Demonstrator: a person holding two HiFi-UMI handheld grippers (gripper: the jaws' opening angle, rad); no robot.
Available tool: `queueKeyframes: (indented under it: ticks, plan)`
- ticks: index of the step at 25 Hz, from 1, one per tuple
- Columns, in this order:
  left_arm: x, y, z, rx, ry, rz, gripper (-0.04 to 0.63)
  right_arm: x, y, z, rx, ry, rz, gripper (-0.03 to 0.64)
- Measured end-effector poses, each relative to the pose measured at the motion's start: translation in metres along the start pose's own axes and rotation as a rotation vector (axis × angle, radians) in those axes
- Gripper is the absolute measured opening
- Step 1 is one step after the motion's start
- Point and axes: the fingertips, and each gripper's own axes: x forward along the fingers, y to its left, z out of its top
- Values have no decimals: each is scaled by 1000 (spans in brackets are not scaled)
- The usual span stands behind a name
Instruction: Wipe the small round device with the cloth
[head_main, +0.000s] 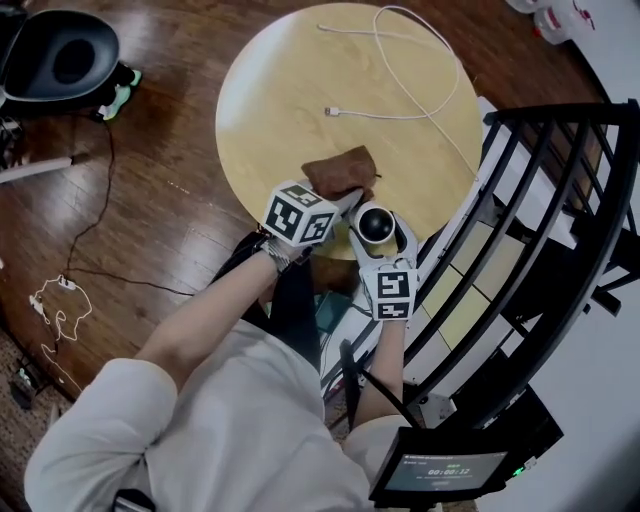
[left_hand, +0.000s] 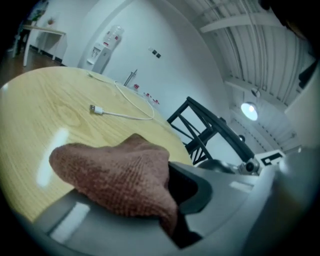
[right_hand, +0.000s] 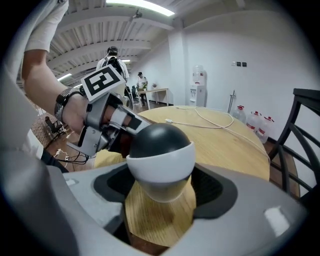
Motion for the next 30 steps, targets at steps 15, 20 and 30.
queueKeyframes:
  ticks: [15, 20, 30]
  plan:
    - [-21, -58, 32, -174, -139, -342, 40, -5, 3, -4, -234, -6, 251, 348]
    - [-10, -52, 22, -167, -102, -265, 38, -4, 2, -1, -200, -34, 267, 345]
    - [4, -28, 5, -199, 1, -150, 38, -6, 2, 0, -116, -71, 191, 344]
